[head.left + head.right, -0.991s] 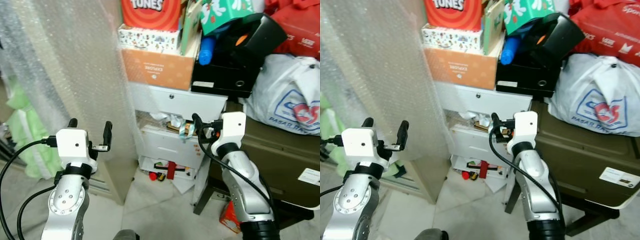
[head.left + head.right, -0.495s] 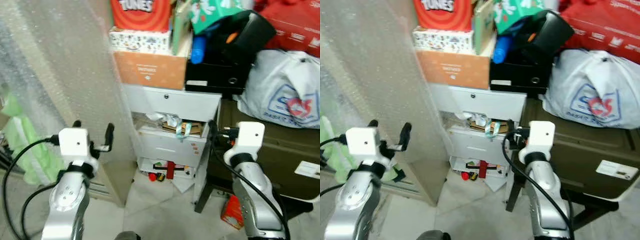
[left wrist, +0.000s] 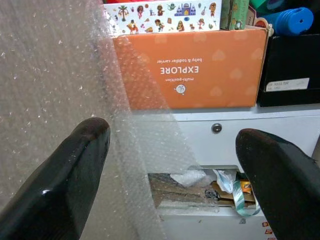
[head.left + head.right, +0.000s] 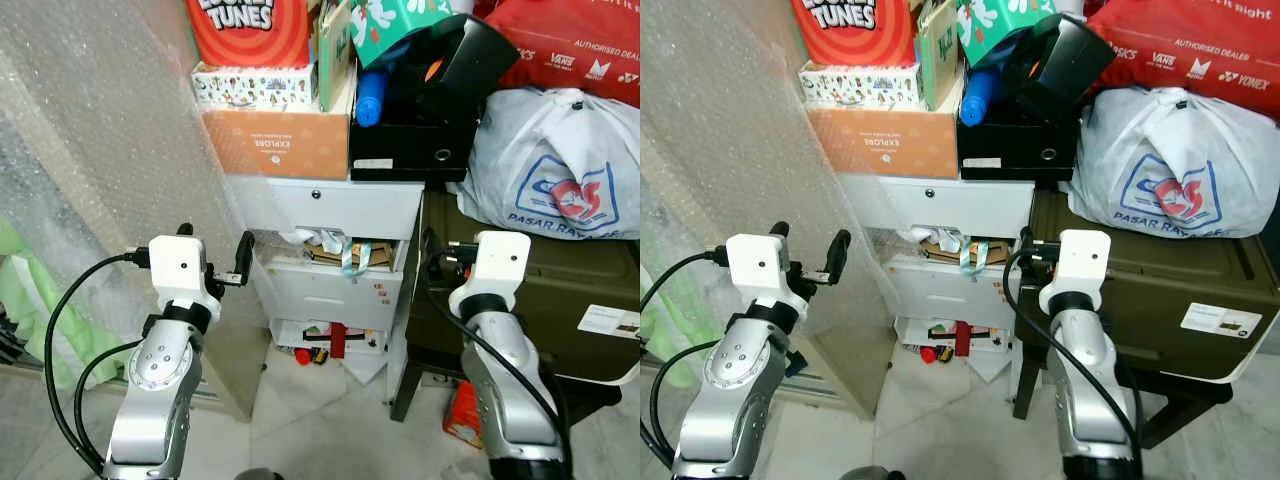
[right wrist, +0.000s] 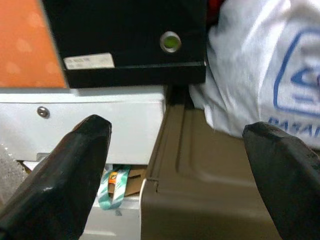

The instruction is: Clean up the room

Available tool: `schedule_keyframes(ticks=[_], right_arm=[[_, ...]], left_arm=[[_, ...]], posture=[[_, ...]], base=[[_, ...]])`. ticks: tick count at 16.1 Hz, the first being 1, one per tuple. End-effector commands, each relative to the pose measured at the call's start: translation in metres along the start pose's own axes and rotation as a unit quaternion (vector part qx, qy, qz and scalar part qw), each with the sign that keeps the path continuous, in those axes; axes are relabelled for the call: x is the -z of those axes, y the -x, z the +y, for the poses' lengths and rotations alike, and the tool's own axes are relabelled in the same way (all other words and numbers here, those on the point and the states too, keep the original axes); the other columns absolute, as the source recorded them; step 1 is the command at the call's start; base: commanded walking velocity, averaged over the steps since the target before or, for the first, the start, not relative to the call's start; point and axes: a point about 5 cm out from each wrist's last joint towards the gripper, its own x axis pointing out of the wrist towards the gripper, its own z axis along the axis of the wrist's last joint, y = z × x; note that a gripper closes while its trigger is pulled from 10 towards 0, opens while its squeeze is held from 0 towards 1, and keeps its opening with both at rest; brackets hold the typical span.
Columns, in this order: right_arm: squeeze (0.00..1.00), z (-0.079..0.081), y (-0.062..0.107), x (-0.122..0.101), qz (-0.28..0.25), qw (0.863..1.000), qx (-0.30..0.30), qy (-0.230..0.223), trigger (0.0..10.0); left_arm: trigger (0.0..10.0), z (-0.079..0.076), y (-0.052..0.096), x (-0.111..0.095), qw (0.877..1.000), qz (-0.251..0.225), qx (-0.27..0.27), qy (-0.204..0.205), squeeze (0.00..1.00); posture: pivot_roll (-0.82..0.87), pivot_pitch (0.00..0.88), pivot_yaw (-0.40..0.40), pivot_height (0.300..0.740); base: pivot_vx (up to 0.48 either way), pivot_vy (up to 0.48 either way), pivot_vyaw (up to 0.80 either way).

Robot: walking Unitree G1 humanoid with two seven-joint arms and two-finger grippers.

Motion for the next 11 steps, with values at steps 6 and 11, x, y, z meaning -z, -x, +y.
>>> schedule_keyframes(ticks=[6, 11], right_arm=[[0.00, 0.012, -0.013, 0.013, 0.013, 0.999, -0.037, 0.002, 10.0], [0.00, 0.004, -0.013, 0.012, -0.003, 1.000, 0.000, -0.002, 10.0]], left_arm=[[10.0, 0.004, 0.002, 0.009, 0.999, 0.001, -0.032, 0.023, 0.00], [10.0, -0.002, -0.020, 0.005, 1.000, -0.005, 0.008, 0.023, 0.00]], posture=[[0.01, 0.000, 0.031, 0.740], [-0.09, 0.000, 0.109, 0.740]], base=[[0.000, 0.000, 0.00], [0.000, 0.000, 0.00]])
